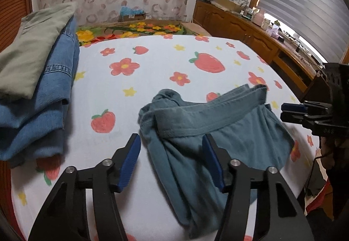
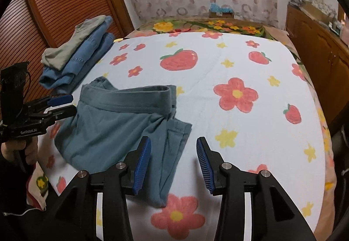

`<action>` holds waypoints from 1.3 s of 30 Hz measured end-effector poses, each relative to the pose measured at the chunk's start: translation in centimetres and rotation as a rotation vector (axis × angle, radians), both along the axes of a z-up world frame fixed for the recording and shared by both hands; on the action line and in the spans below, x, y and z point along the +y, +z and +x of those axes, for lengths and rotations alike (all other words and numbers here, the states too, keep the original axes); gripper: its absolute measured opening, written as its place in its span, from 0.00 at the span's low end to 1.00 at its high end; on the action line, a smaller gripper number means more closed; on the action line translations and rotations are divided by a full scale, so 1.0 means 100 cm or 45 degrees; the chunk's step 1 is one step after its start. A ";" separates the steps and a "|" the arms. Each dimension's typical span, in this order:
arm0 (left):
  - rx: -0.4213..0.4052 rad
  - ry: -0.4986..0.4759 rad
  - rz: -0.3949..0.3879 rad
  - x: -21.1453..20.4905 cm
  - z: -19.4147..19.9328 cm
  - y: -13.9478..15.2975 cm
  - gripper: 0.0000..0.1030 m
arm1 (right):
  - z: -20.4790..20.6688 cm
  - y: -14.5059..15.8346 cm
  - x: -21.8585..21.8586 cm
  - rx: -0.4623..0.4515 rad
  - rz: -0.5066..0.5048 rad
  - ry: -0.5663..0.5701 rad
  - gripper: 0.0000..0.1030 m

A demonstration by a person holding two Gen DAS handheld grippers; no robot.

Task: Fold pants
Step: 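Withdraw the open right gripper from the folded shorts, then close both grippers on the edge of the folded teal shorts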

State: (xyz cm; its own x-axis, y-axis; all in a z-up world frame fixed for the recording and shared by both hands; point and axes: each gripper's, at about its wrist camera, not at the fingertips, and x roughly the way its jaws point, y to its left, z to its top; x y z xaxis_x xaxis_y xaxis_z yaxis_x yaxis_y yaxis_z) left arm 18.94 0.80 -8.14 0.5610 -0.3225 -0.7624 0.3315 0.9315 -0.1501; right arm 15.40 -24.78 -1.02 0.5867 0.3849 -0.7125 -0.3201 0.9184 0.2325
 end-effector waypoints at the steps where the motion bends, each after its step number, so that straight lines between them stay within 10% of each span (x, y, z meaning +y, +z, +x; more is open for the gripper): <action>1: 0.007 0.002 0.002 0.000 0.003 -0.001 0.57 | 0.000 0.000 0.000 0.000 0.000 0.000 0.44; 27: 0.079 -0.072 -0.049 0.006 0.027 -0.018 0.51 | 0.032 -0.012 0.045 0.014 -0.120 0.047 0.44; 39: 0.078 -0.096 -0.114 0.007 0.023 -0.016 0.32 | 0.034 -0.015 0.043 0.023 -0.055 0.070 0.16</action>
